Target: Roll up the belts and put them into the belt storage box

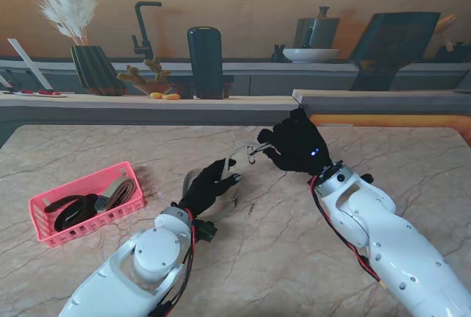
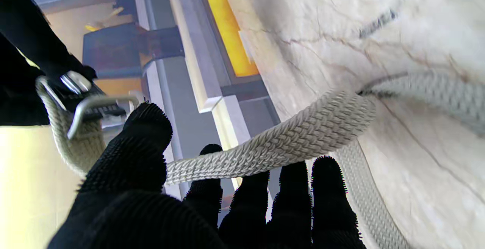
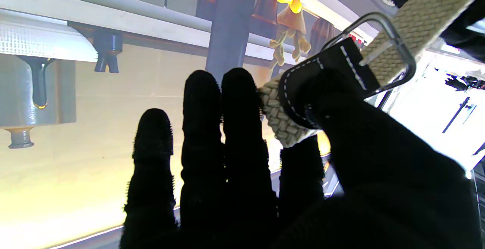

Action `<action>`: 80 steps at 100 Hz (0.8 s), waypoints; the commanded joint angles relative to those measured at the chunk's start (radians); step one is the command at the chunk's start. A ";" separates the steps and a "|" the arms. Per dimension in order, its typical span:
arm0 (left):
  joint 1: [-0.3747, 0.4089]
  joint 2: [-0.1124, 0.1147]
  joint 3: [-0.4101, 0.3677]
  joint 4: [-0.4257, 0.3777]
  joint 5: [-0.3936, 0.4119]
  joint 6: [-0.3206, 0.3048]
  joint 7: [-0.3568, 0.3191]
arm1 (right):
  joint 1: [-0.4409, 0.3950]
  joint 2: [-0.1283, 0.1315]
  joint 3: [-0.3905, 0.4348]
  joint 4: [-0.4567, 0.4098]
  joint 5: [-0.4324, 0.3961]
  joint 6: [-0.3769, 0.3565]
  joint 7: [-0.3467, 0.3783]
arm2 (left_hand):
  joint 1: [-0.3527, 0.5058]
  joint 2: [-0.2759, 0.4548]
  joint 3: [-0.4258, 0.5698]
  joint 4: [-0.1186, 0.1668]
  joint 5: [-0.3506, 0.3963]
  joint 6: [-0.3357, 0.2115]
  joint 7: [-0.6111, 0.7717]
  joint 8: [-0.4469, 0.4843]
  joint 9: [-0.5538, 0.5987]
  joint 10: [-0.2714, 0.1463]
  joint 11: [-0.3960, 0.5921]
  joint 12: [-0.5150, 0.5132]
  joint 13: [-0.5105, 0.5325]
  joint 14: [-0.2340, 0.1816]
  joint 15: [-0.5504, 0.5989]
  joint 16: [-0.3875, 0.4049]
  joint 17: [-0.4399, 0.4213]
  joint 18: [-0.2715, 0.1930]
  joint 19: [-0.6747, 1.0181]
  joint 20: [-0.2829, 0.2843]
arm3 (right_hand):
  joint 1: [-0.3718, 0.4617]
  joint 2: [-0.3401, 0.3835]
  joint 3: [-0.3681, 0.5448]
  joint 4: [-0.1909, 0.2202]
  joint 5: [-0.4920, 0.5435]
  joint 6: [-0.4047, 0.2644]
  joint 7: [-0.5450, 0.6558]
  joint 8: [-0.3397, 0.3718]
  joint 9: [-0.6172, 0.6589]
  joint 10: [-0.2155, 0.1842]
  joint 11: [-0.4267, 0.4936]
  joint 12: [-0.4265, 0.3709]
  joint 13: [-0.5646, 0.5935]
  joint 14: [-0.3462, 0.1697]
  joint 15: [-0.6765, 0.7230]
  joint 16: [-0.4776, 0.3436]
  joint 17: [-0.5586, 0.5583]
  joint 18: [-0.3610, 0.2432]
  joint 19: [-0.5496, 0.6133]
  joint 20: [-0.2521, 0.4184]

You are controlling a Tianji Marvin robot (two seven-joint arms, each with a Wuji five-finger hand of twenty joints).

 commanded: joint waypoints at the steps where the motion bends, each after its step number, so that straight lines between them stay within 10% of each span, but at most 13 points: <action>1: 0.017 -0.014 0.019 -0.019 0.029 0.004 -0.016 | 0.009 -0.019 -0.016 0.007 0.013 0.012 -0.005 | -0.003 0.036 -0.005 0.009 -0.036 -0.001 0.009 -0.011 -0.041 -0.026 0.027 -0.020 -0.020 -0.035 0.015 -0.009 -0.011 -0.045 0.002 -0.007 | 0.045 0.045 0.071 0.014 0.096 -0.064 0.097 0.011 0.035 0.023 -0.004 -0.010 0.007 -0.014 0.030 0.011 -0.006 0.017 0.013 -0.013; 80: 0.015 -0.077 0.074 0.031 -0.080 -0.142 0.137 | 0.074 -0.080 -0.183 0.121 0.210 0.096 -0.020 | -0.094 0.085 -0.208 0.004 -0.189 -0.061 0.060 -0.045 -0.124 -0.080 0.047 -0.034 -0.054 -0.096 0.006 -0.023 -0.027 -0.106 -0.042 -0.032 | 0.030 0.003 0.094 0.019 0.129 -0.046 0.108 -0.051 0.084 0.026 -0.013 -0.042 0.044 -0.010 0.048 0.012 0.003 0.025 0.027 -0.012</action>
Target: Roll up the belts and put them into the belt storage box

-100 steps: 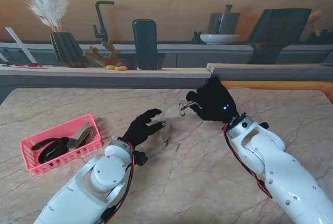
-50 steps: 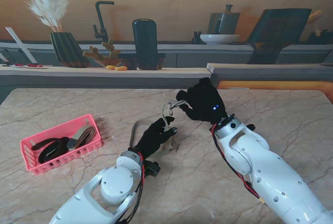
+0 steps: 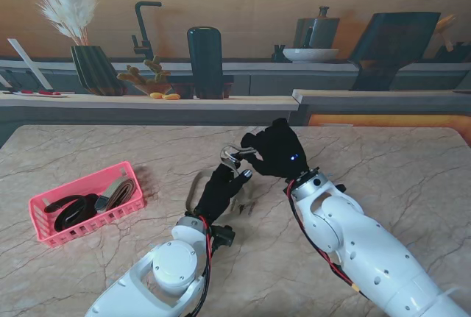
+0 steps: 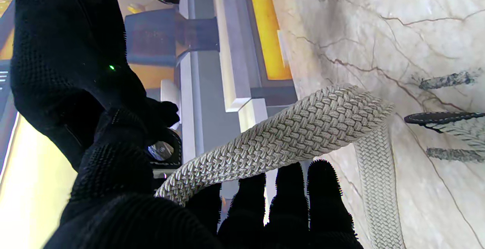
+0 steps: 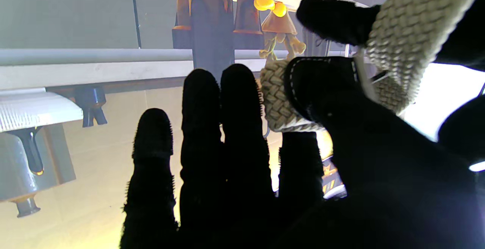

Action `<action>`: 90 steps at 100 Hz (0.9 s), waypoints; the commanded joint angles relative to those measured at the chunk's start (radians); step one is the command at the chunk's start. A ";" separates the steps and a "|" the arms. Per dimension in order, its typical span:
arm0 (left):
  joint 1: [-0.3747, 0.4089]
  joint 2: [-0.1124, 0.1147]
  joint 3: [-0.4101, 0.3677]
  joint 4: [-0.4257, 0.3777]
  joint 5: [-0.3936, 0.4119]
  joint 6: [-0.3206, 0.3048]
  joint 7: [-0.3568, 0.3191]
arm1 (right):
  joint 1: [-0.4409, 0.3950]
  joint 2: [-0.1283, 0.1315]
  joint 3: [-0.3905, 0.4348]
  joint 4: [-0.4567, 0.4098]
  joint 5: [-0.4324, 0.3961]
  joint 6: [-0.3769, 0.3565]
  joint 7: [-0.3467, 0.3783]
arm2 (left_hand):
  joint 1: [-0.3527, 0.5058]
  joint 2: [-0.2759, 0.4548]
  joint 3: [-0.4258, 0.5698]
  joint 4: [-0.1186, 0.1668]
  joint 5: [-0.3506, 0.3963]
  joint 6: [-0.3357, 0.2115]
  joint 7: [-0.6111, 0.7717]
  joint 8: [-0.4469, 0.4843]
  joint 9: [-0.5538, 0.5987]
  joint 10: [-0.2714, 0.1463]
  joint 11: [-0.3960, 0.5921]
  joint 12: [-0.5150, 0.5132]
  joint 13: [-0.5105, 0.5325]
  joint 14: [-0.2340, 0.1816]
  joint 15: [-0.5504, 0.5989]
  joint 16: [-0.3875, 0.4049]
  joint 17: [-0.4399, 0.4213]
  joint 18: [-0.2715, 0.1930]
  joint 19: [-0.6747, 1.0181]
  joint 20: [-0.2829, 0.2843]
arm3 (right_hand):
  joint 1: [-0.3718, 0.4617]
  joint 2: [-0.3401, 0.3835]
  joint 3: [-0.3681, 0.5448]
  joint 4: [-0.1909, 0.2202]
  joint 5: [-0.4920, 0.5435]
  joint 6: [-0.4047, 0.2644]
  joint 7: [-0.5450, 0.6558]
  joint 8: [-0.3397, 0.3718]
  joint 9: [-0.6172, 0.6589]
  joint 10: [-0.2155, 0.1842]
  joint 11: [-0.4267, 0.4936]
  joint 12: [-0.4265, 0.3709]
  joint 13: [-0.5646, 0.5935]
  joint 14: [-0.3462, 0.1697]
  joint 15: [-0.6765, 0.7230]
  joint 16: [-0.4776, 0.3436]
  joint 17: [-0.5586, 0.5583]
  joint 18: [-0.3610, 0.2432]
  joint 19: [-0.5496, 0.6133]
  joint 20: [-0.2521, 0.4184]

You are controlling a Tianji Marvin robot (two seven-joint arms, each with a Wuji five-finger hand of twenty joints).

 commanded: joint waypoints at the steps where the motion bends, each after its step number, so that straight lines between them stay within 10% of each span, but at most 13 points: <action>1: 0.002 -0.011 0.006 0.002 -0.002 -0.013 0.008 | -0.005 -0.019 -0.014 0.005 0.023 0.001 0.007 | -0.036 0.021 -0.019 0.004 -0.036 -0.073 0.019 -0.010 -0.029 -0.047 0.015 -0.011 -0.017 -0.052 -0.006 -0.011 -0.005 -0.057 -0.018 -0.019 | 0.036 0.032 0.082 0.018 0.088 -0.055 0.109 0.013 0.031 0.027 -0.012 -0.013 0.028 -0.011 0.022 0.011 0.001 0.024 0.026 -0.012; 58: -0.006 -0.042 -0.008 0.023 0.048 -0.031 0.142 | -0.024 -0.053 -0.071 0.040 0.172 -0.063 0.056 | 0.055 0.086 0.020 0.009 -0.028 -0.092 -0.014 -0.032 -0.001 -0.073 0.061 -0.001 0.026 -0.077 0.026 -0.009 0.026 -0.067 0.030 0.005 | 0.015 0.035 0.074 0.021 0.077 -0.097 0.112 -0.003 0.033 -0.004 -0.023 -0.017 0.034 -0.037 0.005 0.006 0.005 0.015 0.023 -0.016; 90: 0.002 -0.048 -0.020 0.008 0.029 -0.011 0.163 | -0.060 -0.054 -0.050 0.006 0.235 -0.121 0.142 | 0.221 0.112 0.143 0.011 0.005 -0.071 0.199 0.048 0.244 -0.083 0.142 0.040 0.234 -0.059 0.131 0.012 0.157 -0.009 0.181 0.075 | 0.021 -0.048 0.118 0.015 -0.073 -0.077 0.045 0.004 -0.080 -0.026 -0.144 0.003 -0.011 -0.057 -0.097 -0.019 -0.006 0.009 -0.026 -0.016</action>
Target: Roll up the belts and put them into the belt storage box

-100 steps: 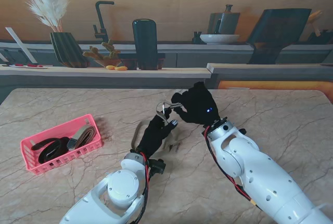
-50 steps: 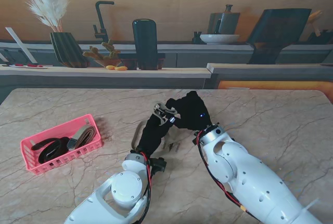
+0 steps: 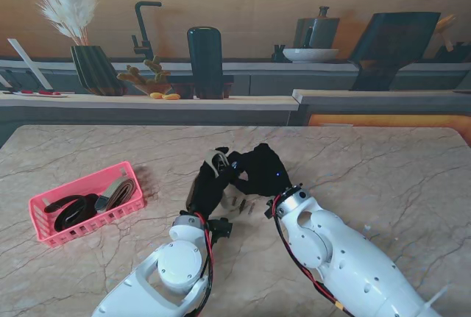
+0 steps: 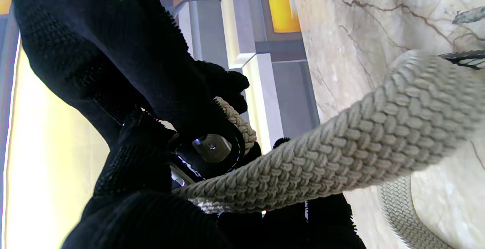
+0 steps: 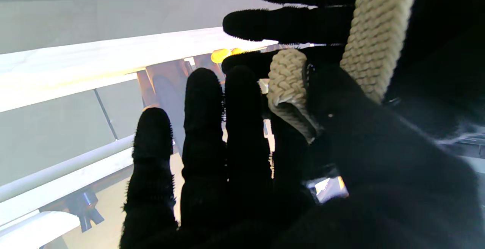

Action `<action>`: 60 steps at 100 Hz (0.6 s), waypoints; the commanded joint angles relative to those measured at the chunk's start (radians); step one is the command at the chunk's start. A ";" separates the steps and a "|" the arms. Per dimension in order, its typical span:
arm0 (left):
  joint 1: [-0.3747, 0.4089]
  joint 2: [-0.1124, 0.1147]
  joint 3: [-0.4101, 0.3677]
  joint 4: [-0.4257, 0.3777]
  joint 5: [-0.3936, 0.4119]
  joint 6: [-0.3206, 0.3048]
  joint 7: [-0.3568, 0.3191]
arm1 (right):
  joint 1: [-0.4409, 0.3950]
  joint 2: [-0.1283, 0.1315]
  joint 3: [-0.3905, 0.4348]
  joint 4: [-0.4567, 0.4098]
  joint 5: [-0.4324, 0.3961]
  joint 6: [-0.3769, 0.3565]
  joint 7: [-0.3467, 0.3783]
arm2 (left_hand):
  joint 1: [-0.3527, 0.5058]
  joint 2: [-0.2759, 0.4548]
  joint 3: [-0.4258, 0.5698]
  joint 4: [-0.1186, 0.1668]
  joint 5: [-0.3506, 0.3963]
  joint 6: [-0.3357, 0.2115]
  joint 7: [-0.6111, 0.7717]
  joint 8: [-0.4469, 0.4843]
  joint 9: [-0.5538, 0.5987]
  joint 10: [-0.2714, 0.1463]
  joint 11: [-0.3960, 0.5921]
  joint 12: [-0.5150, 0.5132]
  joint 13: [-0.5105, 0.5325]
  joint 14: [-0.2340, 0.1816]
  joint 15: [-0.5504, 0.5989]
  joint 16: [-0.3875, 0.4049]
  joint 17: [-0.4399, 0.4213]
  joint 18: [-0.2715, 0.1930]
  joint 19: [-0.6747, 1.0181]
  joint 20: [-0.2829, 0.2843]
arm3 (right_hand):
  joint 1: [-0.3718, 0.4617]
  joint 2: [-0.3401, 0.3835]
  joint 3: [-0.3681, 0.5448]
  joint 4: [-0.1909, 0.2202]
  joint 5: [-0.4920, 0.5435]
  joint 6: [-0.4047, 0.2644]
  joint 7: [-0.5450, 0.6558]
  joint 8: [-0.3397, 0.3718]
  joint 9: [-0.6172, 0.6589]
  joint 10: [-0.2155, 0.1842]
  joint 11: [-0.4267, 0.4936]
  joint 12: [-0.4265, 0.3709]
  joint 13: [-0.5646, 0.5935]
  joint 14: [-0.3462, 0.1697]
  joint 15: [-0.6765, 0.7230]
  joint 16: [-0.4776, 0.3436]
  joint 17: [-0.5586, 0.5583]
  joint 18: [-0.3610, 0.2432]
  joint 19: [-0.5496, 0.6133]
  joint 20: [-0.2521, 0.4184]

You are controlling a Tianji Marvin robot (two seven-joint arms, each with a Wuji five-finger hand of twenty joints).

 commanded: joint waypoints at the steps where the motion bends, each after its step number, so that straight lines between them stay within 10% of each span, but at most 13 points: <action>1: 0.001 -0.010 -0.004 -0.018 -0.011 0.007 0.001 | -0.024 -0.001 -0.001 -0.022 0.006 -0.036 0.028 | 0.096 0.062 0.133 0.037 0.036 -0.042 0.049 0.013 0.059 -0.036 0.038 0.024 0.058 -0.021 0.028 0.014 0.034 -0.001 0.047 0.026 | 0.032 -0.048 0.097 0.017 -0.032 -0.163 0.037 0.013 -0.052 0.001 -0.033 0.022 -0.024 -0.037 -0.032 -0.018 -0.018 0.008 -0.031 -0.015; 14: 0.004 -0.010 -0.006 -0.025 -0.031 0.011 -0.001 | -0.047 0.016 0.032 -0.063 0.018 -0.086 0.128 | 0.137 0.047 0.156 0.028 0.063 -0.032 0.071 0.014 0.126 -0.031 0.063 0.039 0.123 -0.005 0.070 0.024 0.081 0.018 0.088 0.043 | -0.080 -0.066 0.159 0.103 -0.099 -0.081 -0.256 0.180 -0.171 -0.005 -0.050 0.042 -0.065 -0.051 -0.085 -0.011 -0.026 -0.005 -0.100 0.034; 33: 0.010 -0.010 -0.013 -0.036 -0.050 0.012 -0.003 | -0.085 0.047 0.082 -0.129 0.005 -0.121 0.270 | 0.198 -0.073 0.330 -0.003 0.100 -0.021 0.105 0.022 0.237 -0.031 0.083 0.142 0.220 0.017 0.145 0.054 0.166 0.047 0.131 0.053 | -0.173 -0.128 0.132 0.138 -0.243 -0.014 -0.389 0.186 -0.321 0.017 -0.076 0.057 -0.122 -0.049 -0.141 -0.012 -0.050 -0.009 -0.165 0.046; 60: 0.010 0.015 -0.030 -0.046 -0.077 0.037 -0.097 | -0.121 0.055 0.138 -0.159 -0.055 -0.118 0.240 | 0.296 -0.091 0.229 -0.024 0.219 -0.057 0.240 0.084 0.410 -0.043 0.186 0.523 0.362 0.063 0.412 0.350 0.243 0.180 0.385 0.189 | -0.169 -0.067 0.086 0.141 -0.215 -0.025 -0.401 0.226 -0.326 0.028 -0.083 0.074 -0.116 -0.041 -0.143 0.004 -0.036 -0.008 -0.191 0.084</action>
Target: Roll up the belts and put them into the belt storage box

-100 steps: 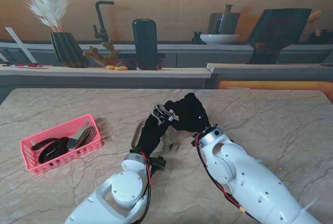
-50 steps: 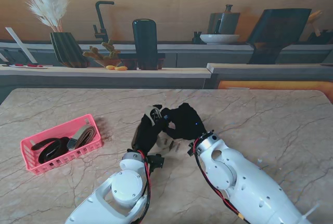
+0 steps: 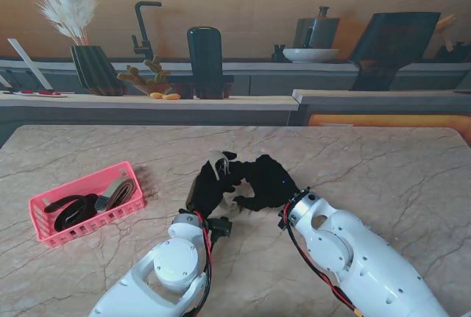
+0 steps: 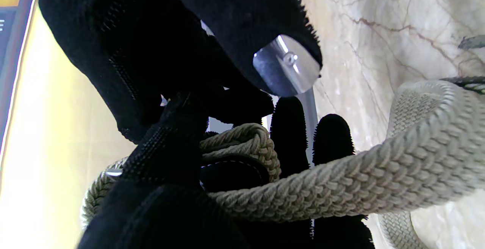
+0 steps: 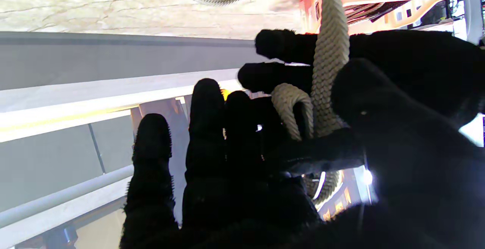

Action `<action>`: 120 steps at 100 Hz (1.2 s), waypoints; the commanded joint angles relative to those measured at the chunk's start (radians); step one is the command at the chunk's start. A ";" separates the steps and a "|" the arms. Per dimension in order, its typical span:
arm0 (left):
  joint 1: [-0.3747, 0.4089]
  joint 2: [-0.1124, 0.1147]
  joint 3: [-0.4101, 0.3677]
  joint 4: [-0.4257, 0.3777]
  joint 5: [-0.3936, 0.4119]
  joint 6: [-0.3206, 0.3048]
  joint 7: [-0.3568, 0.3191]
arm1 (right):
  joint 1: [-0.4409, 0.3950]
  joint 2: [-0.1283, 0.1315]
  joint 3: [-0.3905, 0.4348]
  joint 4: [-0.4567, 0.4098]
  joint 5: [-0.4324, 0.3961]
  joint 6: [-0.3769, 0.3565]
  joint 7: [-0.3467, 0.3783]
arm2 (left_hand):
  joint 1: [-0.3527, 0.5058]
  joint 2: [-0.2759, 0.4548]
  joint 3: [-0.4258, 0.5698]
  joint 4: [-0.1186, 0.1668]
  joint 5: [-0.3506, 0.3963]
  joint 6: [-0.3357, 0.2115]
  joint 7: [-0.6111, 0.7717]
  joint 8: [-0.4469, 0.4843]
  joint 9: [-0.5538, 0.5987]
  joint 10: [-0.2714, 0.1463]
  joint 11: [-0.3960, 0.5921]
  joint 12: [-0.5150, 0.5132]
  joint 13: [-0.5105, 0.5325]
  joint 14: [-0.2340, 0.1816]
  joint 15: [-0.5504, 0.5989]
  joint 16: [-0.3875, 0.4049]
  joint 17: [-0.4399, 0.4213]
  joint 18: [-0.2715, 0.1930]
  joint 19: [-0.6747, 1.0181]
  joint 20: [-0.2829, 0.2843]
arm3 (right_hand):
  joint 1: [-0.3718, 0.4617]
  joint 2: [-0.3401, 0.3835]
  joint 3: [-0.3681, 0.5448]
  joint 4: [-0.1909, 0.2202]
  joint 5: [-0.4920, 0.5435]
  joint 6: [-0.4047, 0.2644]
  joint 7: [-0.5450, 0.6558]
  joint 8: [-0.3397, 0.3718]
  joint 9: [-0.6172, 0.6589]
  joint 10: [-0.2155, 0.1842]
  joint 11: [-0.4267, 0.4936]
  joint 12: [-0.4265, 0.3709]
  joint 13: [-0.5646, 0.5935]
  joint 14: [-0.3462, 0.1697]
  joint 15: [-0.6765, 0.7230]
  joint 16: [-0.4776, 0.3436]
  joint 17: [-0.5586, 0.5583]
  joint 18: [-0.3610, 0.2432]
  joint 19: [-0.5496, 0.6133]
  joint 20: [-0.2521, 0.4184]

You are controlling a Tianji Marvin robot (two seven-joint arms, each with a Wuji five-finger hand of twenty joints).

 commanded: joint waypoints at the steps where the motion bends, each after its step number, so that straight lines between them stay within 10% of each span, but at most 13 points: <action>1: -0.003 0.014 -0.009 -0.011 -0.023 0.026 -0.044 | -0.026 0.003 0.018 -0.029 -0.026 -0.009 -0.017 | 0.132 0.121 0.007 0.042 0.037 -0.051 0.066 0.038 0.103 -0.034 0.168 0.110 0.044 0.010 0.061 0.097 0.009 0.035 0.076 0.085 | -0.006 0.030 -0.017 0.037 0.040 -0.167 0.039 0.023 -0.030 0.000 -0.039 -0.001 -0.015 -0.015 -0.013 0.014 0.002 -0.009 -0.025 0.027; 29: -0.022 0.043 -0.027 -0.009 -0.074 0.099 -0.177 | -0.086 0.015 0.120 -0.077 -0.121 -0.008 -0.070 | 0.130 0.149 -0.125 0.079 0.125 -0.061 0.133 0.143 0.170 -0.023 0.471 0.216 0.167 -0.030 0.318 0.318 0.058 0.090 0.254 0.260 | 0.027 0.054 -0.014 0.032 0.096 -0.200 0.124 0.081 -0.004 -0.003 -0.026 0.002 0.008 -0.017 -0.001 0.019 0.019 -0.008 -0.025 0.041; 38: -0.028 0.051 -0.033 -0.010 -0.095 0.121 -0.221 | -0.100 0.019 0.148 -0.087 -0.155 -0.013 -0.098 | 0.020 0.071 0.051 0.066 0.191 -0.047 0.159 0.161 0.245 -0.019 0.545 0.260 0.243 -0.038 0.397 0.338 0.118 0.112 0.316 0.288 | 0.032 0.057 -0.012 0.031 0.090 -0.209 0.130 0.086 -0.003 -0.008 -0.025 0.001 0.009 -0.022 -0.001 0.019 0.022 -0.011 -0.024 0.042; 69: -0.063 0.106 -0.039 -0.006 -0.118 0.197 -0.456 | -0.108 0.038 0.221 -0.106 -0.233 -0.122 -0.117 | -0.217 -0.114 0.531 0.044 0.288 0.013 0.250 0.176 0.425 -0.054 0.722 0.279 0.465 -0.085 0.602 0.261 0.347 0.166 0.539 0.211 | 0.065 0.066 -0.016 0.016 -0.223 -0.492 0.147 0.057 -0.159 -0.023 -0.126 -0.063 -0.024 -0.026 -0.127 -0.060 0.044 -0.047 -0.035 0.032; 120: -0.094 0.130 -0.004 -0.005 -0.148 0.201 -0.580 | 0.030 0.065 0.118 -0.013 -0.312 -0.217 -0.105 | -0.251 -0.134 0.601 0.047 0.286 0.028 0.255 0.180 0.451 -0.074 0.742 0.275 0.507 -0.094 0.627 0.231 0.400 0.186 0.576 0.175 | -0.016 0.030 -0.007 0.003 -0.260 -0.411 0.149 0.015 -0.237 -0.034 -0.170 -0.093 -0.042 -0.037 -0.158 -0.071 0.045 -0.064 -0.049 0.044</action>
